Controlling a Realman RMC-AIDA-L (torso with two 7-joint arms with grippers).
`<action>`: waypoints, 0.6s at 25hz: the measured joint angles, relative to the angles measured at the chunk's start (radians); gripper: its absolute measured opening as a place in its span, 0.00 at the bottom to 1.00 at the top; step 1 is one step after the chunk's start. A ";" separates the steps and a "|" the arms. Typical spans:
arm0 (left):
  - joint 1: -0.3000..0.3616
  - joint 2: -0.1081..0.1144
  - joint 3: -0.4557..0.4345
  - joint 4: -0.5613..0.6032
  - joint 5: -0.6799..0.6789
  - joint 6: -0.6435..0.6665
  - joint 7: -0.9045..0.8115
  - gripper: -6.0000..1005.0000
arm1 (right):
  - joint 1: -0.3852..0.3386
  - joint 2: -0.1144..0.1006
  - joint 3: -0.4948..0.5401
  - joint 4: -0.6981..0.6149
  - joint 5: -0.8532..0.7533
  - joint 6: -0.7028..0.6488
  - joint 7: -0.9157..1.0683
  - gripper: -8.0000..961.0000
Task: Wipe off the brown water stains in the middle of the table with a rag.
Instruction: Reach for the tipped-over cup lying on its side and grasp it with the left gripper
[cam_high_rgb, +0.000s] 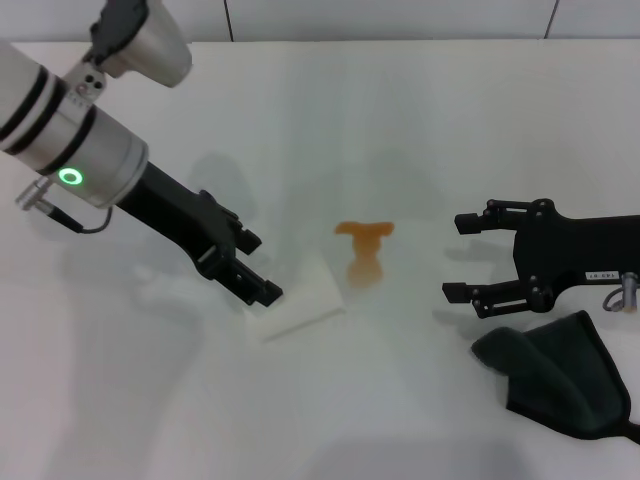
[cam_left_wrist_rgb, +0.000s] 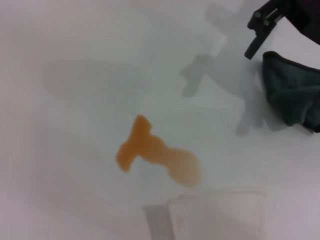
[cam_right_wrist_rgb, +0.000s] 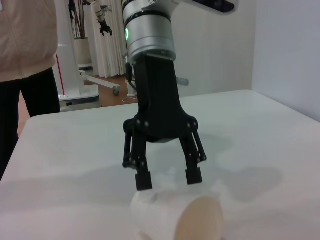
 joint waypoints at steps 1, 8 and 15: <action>-0.002 0.000 0.000 0.025 0.009 -0.017 -0.001 0.84 | 0.000 0.000 0.000 0.000 0.000 0.000 0.000 0.89; -0.007 -0.001 0.000 0.070 0.028 -0.051 -0.004 0.84 | 0.001 0.000 0.000 0.000 0.000 0.001 -0.001 0.89; -0.008 -0.002 -0.001 0.120 0.052 -0.106 -0.004 0.84 | 0.001 0.000 0.000 0.000 0.000 0.009 -0.002 0.89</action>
